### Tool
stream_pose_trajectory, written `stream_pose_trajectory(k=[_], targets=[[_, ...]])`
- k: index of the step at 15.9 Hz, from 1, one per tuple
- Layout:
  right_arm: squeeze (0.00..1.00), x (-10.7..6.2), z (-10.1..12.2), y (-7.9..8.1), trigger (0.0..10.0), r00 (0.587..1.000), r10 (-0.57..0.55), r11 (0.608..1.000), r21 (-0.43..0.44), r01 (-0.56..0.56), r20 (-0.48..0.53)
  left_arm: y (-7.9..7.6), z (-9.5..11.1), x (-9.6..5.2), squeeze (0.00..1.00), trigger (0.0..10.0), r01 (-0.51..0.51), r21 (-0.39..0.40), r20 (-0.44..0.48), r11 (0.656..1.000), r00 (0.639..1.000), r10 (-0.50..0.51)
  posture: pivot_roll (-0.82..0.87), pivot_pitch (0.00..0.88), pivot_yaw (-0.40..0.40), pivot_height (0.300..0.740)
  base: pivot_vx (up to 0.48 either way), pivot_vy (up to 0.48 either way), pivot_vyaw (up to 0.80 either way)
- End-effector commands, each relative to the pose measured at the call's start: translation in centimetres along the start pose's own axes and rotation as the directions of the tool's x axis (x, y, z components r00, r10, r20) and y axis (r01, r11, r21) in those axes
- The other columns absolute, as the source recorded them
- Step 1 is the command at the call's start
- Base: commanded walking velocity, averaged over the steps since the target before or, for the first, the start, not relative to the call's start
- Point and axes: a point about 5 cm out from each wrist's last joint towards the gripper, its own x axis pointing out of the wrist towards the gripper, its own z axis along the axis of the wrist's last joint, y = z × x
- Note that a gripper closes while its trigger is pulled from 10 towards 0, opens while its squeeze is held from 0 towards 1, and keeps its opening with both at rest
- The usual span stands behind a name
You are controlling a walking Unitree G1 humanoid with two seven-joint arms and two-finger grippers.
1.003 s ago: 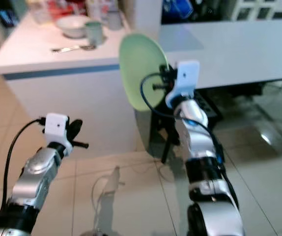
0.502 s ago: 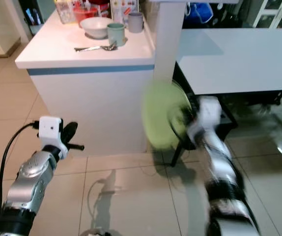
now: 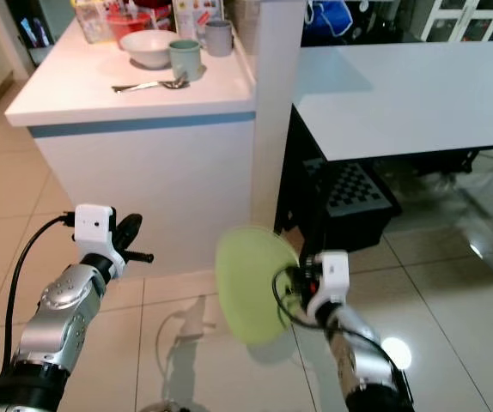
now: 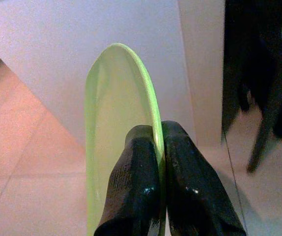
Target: Setting the table
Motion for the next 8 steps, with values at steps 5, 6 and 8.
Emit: stream_pose_trajectory(k=[5,6,8], targets=[[0.00,0.6,4.6,0.8,10.0,0.979,-0.012,0.999,-0.028,0.018,0.205,-1.2,-0.2,0.2,0.00,10.0,0.034,-0.044,-0.001,0.998,0.999,-0.034,0.06,0.000,0.011,0.740,0.000,0.000,0.00],[0.00,0.5,6.0,1.3,10.0,0.959,-0.007,0.996,-0.083,0.032,0.284,-1.4,-0.2,0.1,0.00,10.0,0.038,-0.062,0.012,0.997,0.999,-0.038,0.06,0.000,0.012,0.740,0.000,0.000,0.00],[0.00,0.4,6.9,1.3,10.0,0.936,-0.035,0.983,-0.157,0.096,0.351,-1.5,-0.1,0.0,0.00,10.0,0.049,-0.072,0.045,0.996,0.998,-0.046,0.05,0.000,0.016,0.740,0.000,0.000,0.00]])
